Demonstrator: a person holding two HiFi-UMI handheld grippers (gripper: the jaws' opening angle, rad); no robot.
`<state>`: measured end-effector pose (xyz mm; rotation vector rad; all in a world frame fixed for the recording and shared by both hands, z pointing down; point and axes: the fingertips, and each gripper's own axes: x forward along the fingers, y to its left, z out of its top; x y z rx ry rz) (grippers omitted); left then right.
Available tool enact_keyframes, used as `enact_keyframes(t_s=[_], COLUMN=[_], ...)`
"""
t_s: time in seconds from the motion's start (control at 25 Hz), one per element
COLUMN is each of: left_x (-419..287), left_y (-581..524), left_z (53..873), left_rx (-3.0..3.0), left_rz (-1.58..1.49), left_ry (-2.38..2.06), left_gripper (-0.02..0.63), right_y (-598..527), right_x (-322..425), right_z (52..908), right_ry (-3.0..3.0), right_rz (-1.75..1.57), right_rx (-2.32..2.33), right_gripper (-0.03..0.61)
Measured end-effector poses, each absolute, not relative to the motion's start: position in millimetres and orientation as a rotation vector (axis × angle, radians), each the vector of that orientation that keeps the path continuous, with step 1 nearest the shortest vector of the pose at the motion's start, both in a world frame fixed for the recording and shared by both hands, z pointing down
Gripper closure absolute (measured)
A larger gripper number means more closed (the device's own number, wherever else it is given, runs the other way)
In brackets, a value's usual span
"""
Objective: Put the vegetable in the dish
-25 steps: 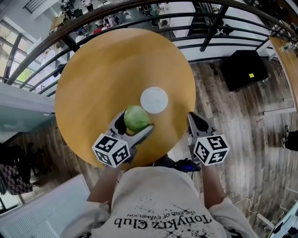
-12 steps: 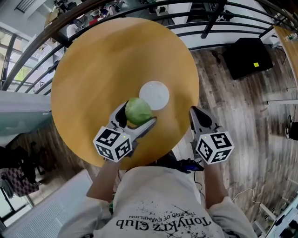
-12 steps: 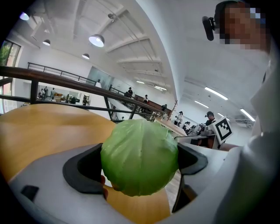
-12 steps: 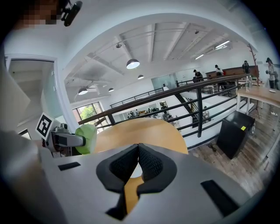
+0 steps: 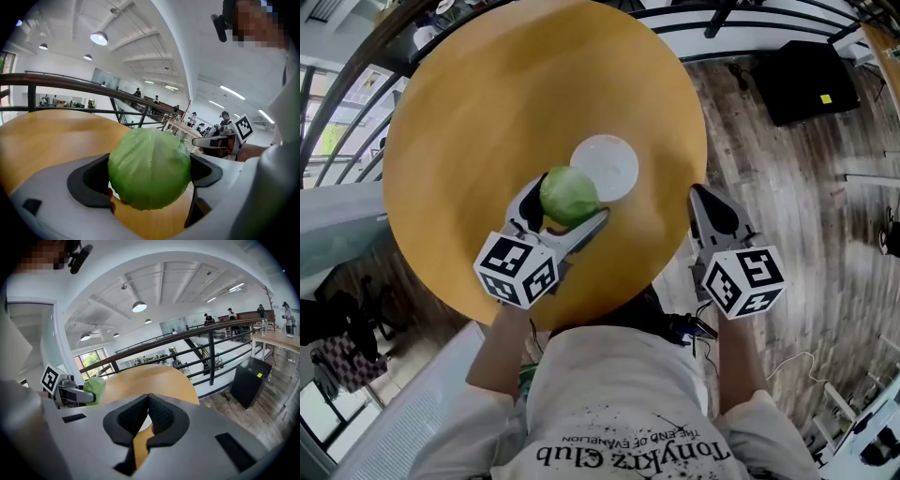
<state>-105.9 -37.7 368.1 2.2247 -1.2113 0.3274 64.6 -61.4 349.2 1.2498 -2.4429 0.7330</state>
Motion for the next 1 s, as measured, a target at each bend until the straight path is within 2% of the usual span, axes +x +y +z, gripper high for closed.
enact_keyframes(t_s=[1.0], left_x=[-85.0], left_y=[-82.1], left_z=[480.2], left_rx=[2.174], left_rz=[0.642], left_ry=[-1.120], left_gripper=[0.120], right_y=[-70.0], right_x=[73.3], right_z=[418.8], right_ry=[-2.393], right_rz=[0.874], right_rx=[1.223], right_gripper=[0.554])
